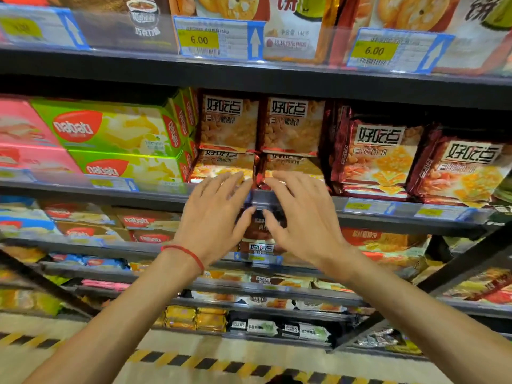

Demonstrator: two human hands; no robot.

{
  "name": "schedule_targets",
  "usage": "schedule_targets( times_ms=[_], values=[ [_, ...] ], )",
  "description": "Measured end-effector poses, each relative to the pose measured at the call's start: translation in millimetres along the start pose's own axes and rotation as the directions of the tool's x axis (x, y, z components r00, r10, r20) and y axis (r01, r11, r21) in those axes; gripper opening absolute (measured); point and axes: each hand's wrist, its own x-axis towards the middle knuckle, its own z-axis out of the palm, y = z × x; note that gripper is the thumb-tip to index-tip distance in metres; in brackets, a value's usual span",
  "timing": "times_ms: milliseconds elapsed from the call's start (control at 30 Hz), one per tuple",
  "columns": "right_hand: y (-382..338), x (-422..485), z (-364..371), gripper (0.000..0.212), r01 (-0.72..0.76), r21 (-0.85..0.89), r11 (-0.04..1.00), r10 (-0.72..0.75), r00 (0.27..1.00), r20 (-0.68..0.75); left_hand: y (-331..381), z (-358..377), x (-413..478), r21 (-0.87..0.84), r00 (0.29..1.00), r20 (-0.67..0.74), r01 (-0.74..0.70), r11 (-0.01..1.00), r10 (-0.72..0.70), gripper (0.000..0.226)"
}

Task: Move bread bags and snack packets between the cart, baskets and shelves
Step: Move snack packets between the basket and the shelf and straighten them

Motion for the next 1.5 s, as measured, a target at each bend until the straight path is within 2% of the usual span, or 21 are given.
schedule_targets(
  times_ms=[100, 267, 400, 567, 700, 900, 1100, 1300, 1433, 1500],
  values=[
    [-15.6, -21.0, 5.4, 0.061, 0.08, -0.037, 0.996, -0.078, 0.995, 0.068, 8.0, -5.6, -50.2, 0.058, 0.996, 0.055, 0.063, 0.996, -0.066, 0.057],
    [-51.5, -64.1, 19.2, 0.065, 0.202, 0.081, 0.976, -0.209, 0.974, 0.084, 22.4, -8.3, -141.7, 0.165, 0.952, 0.188, 0.21, 0.964, -0.24, 0.058],
    [-95.8, -87.4, 29.7, 0.065, 0.304, 0.135, 0.943, -0.324, 0.932, 0.166, 30.5, -15.7, -211.9, 0.252, 0.868, 0.288, 0.34, 0.906, -0.405, 0.062],
    [-161.6, -102.1, 48.8, 0.062, 0.434, 0.2, 0.878, -0.466, 0.87, 0.158, 18.5, -29.2, -299.4, 0.305, 0.744, 0.297, 0.52, 0.798, -0.599, 0.066],
    [-234.6, -109.4, 67.1, 0.067, 0.555, 0.258, 0.791, -0.598, 0.79, 0.136, -6.6, -42.3, -366.9, 0.321, 0.667, 0.265, 0.62, 0.716, -0.696, 0.068],
    [-376.7, -108.2, 93.8, 0.078, 0.647, 0.252, 0.72, -0.694, 0.671, 0.261, -80.8, -63.8, -476.7, 0.337, 0.529, 0.223, 0.747, 0.574, -0.819, 0.069],
    [-535.4, -106.6, 133.2, 0.074, 0.665, 0.381, 0.642, -0.766, 0.586, 0.266, -181.0, -99.3, -589.1, 0.37, 0.397, 0.206, 0.814, 0.447, -0.894, 0.07],
    [-686.8, -100.0, 168.4, 0.074, 0.71, 0.421, 0.564, -0.824, 0.52, 0.228, -273.0, -123.7, -687.0, 0.41, 0.264, 0.177, 0.856, 0.315, -0.948, 0.073],
    [-773.7, -77.0, 196.4, 0.07, 0.742, 0.485, 0.463, -0.877, 0.463, 0.128, -339.9, -130.0, -732.7, 0.403, 0.198, 0.131, 0.885, 0.235, -0.971, 0.072],
    [-820.3, -60.7, 214.4, 0.071, 0.756, 0.484, 0.441, -0.89, 0.439, 0.126, -378.2, -132.5, -756.3, 0.418, 0.15, 0.107, 0.89, 0.181, -0.983, 0.071]
  ],
)
